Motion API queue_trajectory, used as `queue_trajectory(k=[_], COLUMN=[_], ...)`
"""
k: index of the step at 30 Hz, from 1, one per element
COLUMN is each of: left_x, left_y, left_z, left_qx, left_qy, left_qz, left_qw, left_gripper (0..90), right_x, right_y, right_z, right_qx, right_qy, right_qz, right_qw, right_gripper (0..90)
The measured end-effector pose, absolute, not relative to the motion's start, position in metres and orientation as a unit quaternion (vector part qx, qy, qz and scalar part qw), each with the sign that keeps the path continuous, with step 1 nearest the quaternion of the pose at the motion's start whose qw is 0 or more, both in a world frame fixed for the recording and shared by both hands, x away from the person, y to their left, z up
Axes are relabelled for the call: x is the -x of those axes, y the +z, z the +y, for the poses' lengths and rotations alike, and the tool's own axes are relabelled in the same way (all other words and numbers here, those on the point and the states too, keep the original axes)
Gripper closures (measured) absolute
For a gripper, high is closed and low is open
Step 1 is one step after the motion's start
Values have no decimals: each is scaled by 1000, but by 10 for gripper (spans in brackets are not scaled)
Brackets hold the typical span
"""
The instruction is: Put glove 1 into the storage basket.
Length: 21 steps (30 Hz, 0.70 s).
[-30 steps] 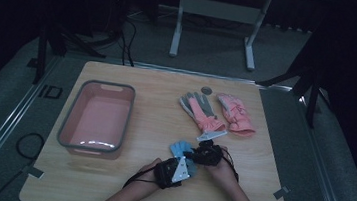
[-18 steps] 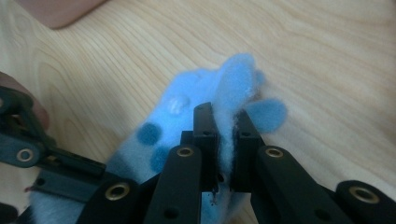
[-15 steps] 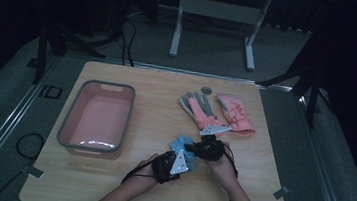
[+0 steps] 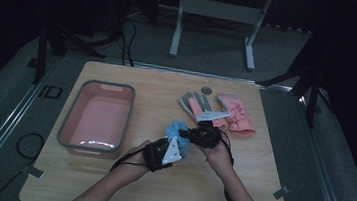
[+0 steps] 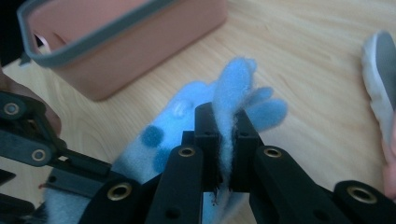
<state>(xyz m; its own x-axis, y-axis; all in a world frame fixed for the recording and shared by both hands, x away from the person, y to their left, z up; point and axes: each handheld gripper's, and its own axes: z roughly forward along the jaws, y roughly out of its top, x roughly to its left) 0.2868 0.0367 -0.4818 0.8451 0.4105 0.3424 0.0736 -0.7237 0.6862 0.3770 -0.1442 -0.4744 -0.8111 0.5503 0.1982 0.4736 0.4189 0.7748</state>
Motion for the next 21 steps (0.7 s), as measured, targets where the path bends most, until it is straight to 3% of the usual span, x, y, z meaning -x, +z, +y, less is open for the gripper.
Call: queue_trajectory(k=[21], left_x=[-291], left_y=[-438], left_z=[122], left_qx=[-882], left_qy=[298], left_qz=[178], left_qw=[319], left_gripper=[774], right_x=[-399], right_y=[-421], right_z=[-50], right_qx=[-253], right_qy=[478], right_qz=[841], right_qw=[38], right_gripper=[853])
